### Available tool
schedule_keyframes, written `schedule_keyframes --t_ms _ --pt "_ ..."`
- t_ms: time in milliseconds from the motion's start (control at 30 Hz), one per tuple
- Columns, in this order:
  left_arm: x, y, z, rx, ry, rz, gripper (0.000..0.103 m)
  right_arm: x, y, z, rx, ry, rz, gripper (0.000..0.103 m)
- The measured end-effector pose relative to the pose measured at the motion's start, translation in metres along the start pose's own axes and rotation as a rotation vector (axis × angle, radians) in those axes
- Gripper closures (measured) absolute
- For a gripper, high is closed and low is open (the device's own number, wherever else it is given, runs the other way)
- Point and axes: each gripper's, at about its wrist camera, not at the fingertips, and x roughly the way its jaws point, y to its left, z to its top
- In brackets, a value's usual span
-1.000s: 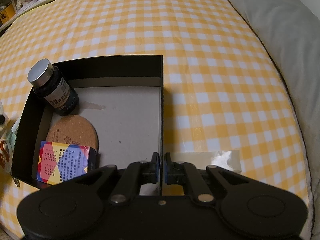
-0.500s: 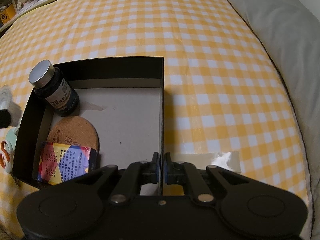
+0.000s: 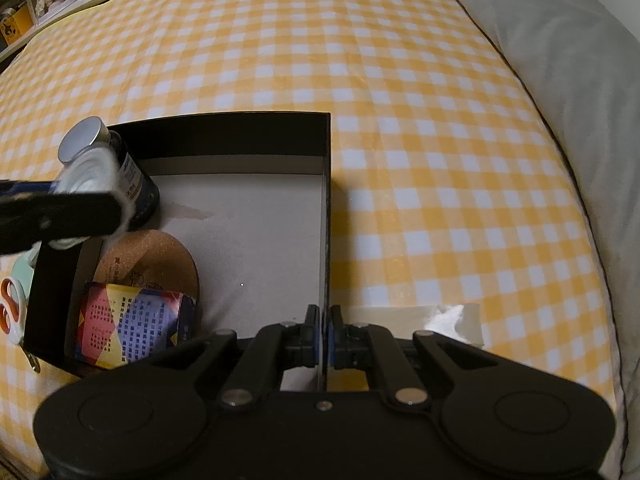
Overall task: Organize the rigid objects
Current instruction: 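Carry the white lid into the black box beside the bottle and release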
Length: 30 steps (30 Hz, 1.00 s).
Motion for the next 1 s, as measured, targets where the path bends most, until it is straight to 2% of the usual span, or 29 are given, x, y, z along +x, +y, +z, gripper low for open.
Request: schedule_keyframes --t_ms 133,233,333,400,467,1000 --pt "0.013 0.002 -0.004 -0.019 -0.034 0.014 0.05 0.0 0.0 0.0 0.001 0.0 0.0 0.098" --pt "0.02 0.004 -0.011 0.006 -0.065 0.043 0.048 0.001 0.0 0.0 0.0 0.001 0.0 0.098" --pt "0.023 0.009 -0.014 -0.007 -0.079 0.03 0.031 0.001 0.0 0.0 -0.001 0.001 -0.001 0.098" --pt "0.022 0.01 -0.015 -0.012 -0.063 0.005 0.028 0.0 0.001 0.0 -0.001 0.001 -0.001 0.098" --pt "0.021 0.007 -0.015 -0.003 -0.052 0.016 0.024 0.001 0.001 0.0 -0.003 0.003 -0.002 0.098" --pt "0.021 -0.007 -0.024 0.04 0.05 0.024 0.017 0.002 0.002 0.0 -0.005 0.004 -0.001 0.099"
